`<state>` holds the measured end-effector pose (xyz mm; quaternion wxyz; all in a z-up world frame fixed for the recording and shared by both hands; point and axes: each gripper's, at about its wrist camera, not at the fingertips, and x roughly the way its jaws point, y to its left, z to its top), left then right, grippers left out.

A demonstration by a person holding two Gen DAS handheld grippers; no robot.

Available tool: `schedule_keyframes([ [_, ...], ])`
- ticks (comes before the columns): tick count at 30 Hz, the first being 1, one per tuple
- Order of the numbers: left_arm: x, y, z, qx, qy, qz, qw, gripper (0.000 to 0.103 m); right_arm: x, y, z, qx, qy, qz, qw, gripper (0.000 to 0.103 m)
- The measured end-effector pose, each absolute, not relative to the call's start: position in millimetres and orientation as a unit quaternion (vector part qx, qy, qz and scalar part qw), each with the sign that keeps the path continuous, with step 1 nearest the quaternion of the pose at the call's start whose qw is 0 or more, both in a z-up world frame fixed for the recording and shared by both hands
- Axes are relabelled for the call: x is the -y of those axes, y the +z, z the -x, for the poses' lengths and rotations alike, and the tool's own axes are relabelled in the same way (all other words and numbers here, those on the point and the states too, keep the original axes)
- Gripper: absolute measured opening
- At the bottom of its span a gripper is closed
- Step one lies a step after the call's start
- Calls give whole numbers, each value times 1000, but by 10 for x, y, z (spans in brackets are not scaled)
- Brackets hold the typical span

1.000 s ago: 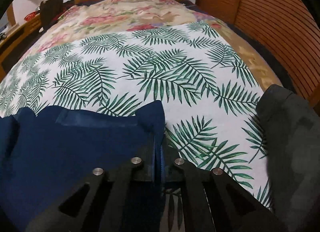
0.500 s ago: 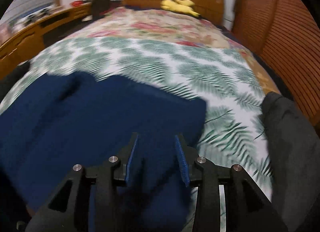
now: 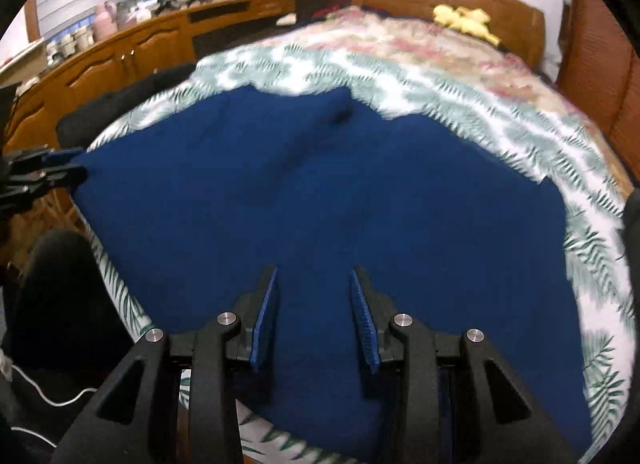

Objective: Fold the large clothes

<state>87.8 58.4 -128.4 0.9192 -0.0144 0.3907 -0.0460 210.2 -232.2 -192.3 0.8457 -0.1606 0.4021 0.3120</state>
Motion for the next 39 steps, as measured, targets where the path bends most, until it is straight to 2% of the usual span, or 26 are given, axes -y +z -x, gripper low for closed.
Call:
schedule_keyframes([
  [4,-595,-1428,-904,-405,-32,16,914,53,2320,-1977,-2085,-395,311,171,847,39],
  [9,-641,-1528,-913,-413,-28,33,910,56,2338,-1953,-2026,-394,306,177,848,39],
  [16,-688,-1521,-845,-417,-25,54,907,57,2327,-1837,-1900,-398,325,167,841,40],
  [29,-682,-1432,-645,-401,-17,58,914,56,2323,-2001,-1824,-379,324,179,848,40],
  [31,-672,-1416,-651,-398,-26,60,915,46,2332,-2008,-1812,-375,323,177,851,40],
  [34,-664,-1412,-677,-402,-36,68,912,36,2365,-2012,-1830,-376,325,161,853,40],
  [39,-637,-1446,-726,-409,-27,69,909,35,2397,-2018,-1846,-376,329,144,854,40],
])
